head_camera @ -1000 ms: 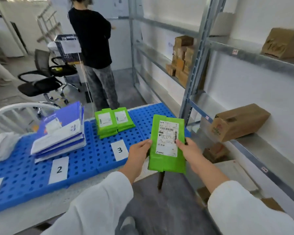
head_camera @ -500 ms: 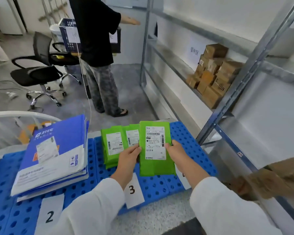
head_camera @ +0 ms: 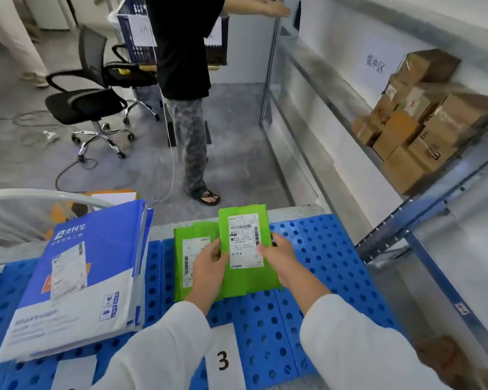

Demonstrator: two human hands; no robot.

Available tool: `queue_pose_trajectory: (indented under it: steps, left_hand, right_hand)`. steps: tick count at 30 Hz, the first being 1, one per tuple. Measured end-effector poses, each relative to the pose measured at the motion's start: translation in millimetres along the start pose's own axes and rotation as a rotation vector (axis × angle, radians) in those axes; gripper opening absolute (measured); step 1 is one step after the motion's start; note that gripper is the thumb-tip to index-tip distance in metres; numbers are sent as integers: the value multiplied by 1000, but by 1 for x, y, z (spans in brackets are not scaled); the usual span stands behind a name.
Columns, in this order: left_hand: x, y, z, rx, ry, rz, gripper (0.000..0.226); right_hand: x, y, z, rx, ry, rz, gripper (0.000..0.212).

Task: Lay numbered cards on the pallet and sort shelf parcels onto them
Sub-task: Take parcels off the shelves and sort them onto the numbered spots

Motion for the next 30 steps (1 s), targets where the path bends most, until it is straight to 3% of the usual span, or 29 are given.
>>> queue_pose_trajectory:
  steps: [6, 10, 16, 19, 23, 27, 30]
  left_hand:
    - [6, 22, 36, -110, -23, 247, 28]
    - [20, 29, 49, -143, 35, 227, 23]
    - [37, 31, 54, -132, 24, 241, 25]
    - [37, 29, 55, -135, -15, 275, 26]
    - [30, 22, 53, -76, -55, 374, 23]
    - [12, 10, 40, 15, -116, 442, 21]
    - [-27, 0, 34, 105, -271, 507, 22]
  right_hand:
    - [-10, -18, 49, 52, -28, -25, 41]
    - [-22, -29, 67, 88, -58, -78, 56]
    - [-34, -34, 83, 93, -85, -96, 55]
    - [-31, -37, 85, 119, -40, -262, 62]
    - [-18, -41, 71, 187, -2, -572, 95]
    - [9, -35, 45, 156, 113, -598, 82]
    - [40, -21, 19, 114, 210, -660, 70]
Point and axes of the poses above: each hand's wrist, its own z-axis towards the middle knuckle, its own y-axis out of the back of the hand, x = y × z, the point moved 5 cm from there along z, towards the middle knuckle
